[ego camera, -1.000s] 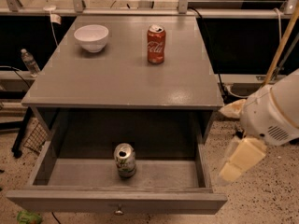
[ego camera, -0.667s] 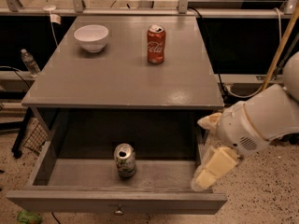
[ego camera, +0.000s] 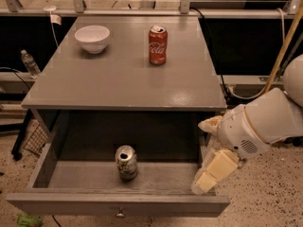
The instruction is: Pick 7up can from top drawer and place on counter
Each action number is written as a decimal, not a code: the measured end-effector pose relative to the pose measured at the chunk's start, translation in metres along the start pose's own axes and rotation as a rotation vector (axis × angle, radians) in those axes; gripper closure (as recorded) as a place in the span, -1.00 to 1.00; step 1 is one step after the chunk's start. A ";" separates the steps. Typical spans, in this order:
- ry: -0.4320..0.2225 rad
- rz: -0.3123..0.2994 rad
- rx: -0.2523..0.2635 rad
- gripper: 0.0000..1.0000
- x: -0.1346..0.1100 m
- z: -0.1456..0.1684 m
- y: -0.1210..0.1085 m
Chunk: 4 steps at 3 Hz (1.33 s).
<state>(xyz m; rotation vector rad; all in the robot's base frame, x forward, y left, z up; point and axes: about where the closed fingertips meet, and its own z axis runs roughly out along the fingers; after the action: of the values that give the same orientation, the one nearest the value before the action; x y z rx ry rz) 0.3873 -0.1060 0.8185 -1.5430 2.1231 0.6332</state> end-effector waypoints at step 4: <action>-0.229 -0.031 -0.084 -1.00 -0.021 0.123 -0.033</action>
Offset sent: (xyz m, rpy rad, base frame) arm 0.0542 0.0647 -0.0870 0.2951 0.0017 0.0345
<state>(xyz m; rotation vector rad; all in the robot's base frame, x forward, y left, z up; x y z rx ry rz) 0.4345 -0.0257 0.7287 -1.4663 1.9209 0.8547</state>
